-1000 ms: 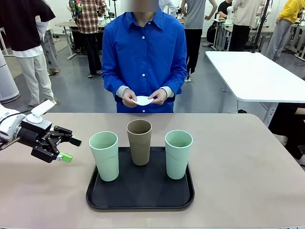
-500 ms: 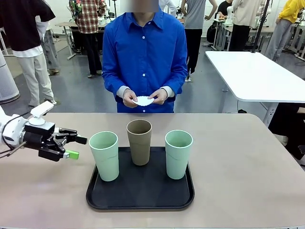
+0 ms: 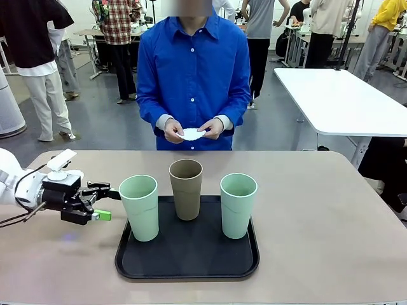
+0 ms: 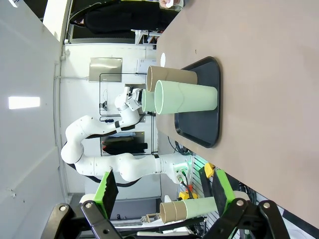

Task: Place coasters on the table and set cups on them.
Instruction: Pick up one Reusable plastic cup and place it on a coaster set by the human.

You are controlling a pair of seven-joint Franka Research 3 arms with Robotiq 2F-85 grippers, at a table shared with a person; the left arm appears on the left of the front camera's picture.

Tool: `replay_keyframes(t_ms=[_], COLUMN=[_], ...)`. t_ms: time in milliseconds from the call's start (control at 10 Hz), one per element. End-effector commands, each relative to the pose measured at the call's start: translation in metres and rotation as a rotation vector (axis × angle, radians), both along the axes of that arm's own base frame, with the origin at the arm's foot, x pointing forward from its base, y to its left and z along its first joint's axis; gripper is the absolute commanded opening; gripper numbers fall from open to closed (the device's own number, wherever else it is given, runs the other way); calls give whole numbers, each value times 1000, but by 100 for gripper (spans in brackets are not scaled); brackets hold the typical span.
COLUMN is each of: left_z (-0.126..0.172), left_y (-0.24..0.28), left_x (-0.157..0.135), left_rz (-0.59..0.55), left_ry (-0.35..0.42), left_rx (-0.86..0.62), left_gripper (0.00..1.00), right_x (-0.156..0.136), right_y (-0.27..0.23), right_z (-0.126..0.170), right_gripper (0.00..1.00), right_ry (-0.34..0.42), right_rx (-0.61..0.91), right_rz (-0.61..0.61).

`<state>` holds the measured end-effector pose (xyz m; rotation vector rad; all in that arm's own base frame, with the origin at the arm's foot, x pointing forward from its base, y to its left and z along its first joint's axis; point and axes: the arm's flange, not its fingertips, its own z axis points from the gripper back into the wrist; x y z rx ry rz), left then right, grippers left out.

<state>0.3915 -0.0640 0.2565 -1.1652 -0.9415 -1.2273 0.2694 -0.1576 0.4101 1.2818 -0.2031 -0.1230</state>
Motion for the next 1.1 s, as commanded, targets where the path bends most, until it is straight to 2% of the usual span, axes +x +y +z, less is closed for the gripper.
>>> replay_keyframes(t_ms=[0,1000], left_z=[-6,-22], left_y=[3,-42], left_x=[1,19], left_rz=[-24,-48], left_ry=[-55,-39], left_rx=[-69,-48], left_gripper=[100,100], right_x=[-1,-1], right_y=[0,0], right_z=[-1,-1], right_gripper=[100,100], right_ry=[-16,-16], right_rx=[9,9], right_rz=[2,2])
